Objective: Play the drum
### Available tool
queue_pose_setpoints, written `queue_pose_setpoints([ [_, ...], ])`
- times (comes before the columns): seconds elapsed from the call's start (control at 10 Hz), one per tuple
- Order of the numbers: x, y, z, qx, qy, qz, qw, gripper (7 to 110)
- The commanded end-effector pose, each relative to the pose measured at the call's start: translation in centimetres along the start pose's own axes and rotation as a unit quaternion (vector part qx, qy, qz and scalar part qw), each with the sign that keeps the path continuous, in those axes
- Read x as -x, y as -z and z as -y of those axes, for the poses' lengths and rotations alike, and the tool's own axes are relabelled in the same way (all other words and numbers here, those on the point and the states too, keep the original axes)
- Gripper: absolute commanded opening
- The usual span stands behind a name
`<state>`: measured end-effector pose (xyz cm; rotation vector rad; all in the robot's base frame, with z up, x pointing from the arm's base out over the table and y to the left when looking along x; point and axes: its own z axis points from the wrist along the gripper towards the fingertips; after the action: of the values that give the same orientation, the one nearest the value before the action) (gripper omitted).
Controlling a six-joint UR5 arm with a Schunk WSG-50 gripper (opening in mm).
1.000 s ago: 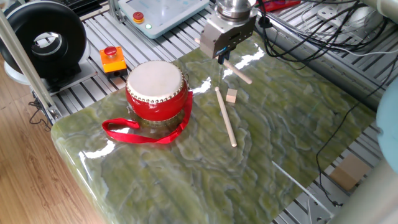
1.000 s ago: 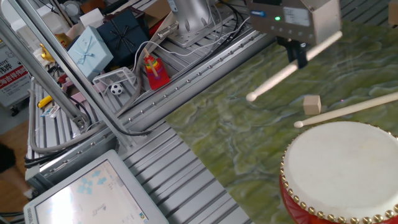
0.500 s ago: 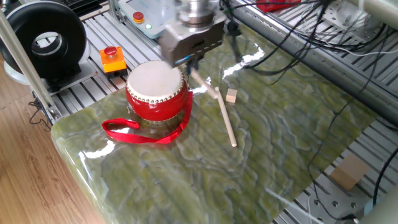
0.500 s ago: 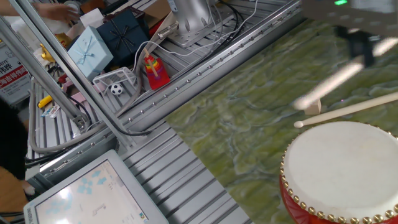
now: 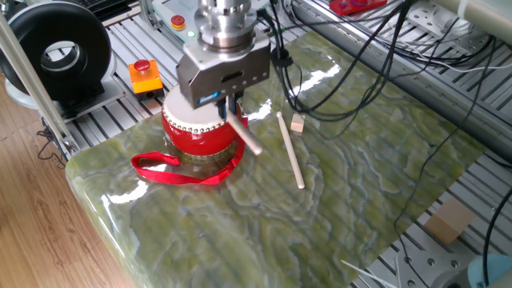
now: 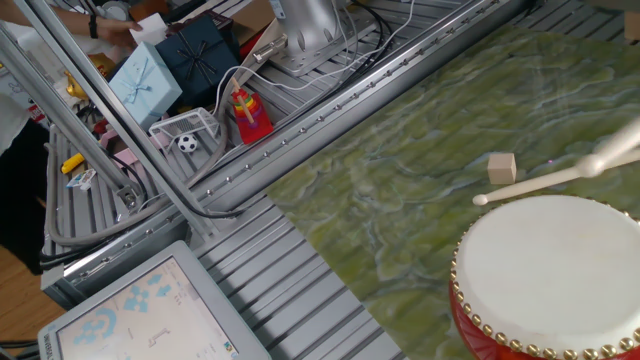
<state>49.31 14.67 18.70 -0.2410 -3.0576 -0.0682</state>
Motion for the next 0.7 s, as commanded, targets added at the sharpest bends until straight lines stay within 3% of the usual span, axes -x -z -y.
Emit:
queue_pose_setpoints([
  [0.0,-0.7,-0.4,-1.6,0.016,-0.009,-0.012,0.9998,7],
  [0.4,3.2,-2.9,1.7,-0.038,0.003,-0.01,0.9992,7],
  [0.6,3.0,-3.2,1.6,-0.028,0.008,-0.046,0.9985,7],
])
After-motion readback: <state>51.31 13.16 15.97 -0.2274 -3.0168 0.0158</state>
